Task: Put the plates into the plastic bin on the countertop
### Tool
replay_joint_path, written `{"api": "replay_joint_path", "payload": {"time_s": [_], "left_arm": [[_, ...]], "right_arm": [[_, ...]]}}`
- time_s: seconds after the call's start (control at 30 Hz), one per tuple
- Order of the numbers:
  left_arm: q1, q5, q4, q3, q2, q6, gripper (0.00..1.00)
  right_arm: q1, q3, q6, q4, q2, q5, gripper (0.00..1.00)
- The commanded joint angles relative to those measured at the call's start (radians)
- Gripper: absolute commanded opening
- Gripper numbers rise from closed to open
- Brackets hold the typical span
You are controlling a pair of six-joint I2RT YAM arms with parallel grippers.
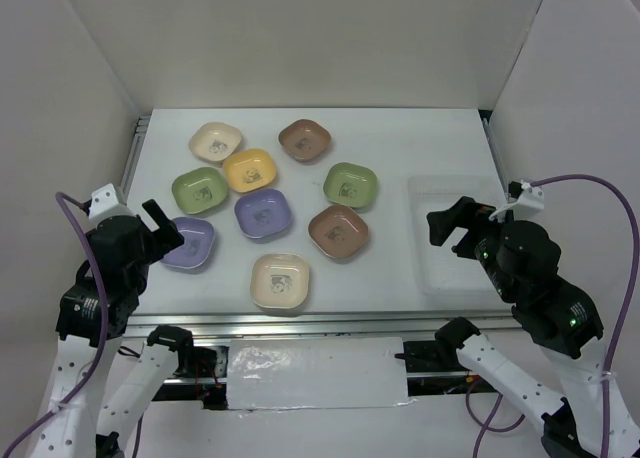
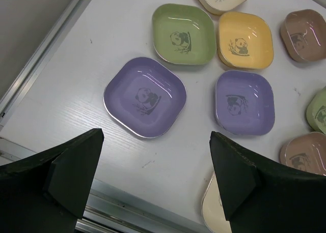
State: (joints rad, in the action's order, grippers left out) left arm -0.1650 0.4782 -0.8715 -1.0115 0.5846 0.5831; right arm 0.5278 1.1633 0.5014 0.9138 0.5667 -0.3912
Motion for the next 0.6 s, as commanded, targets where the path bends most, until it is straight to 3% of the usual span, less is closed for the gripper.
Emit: {"api": "replay_joint_path", "payload": {"time_s": [0.0, 0.2, 0.37, 0.47, 0.57], "left_arm": [[0.005, 0.025, 0.025, -0.001, -0.005, 0.014, 0.99], [0.007, 0.025, 0.029, 0.002, -0.012, 0.014, 0.99], [0.041, 0.001, 0.042, 0.01, -0.011, 0.011, 0.99], [0.077, -0.018, 0.054, 0.013, -0.009, 0.0, 0.99], [0.088, -0.027, 0.057, 0.016, -0.02, -0.002, 0.99]], "right_arm": [[0.012, 0.015, 0.009, 0.011, 0.006, -0.035, 1.0], [0.012, 0.007, 0.0, -0.012, 0.015, -0.002, 1.0], [0.014, -0.06, -0.006, -0.191, 0.077, 0.224, 1.0], [0.062, -0.074, 0.012, -0.297, 0.206, 0.354, 1.0], [0.174, -0.018, 0.009, -0.419, 0.41, 0.332, 1.0]]}}
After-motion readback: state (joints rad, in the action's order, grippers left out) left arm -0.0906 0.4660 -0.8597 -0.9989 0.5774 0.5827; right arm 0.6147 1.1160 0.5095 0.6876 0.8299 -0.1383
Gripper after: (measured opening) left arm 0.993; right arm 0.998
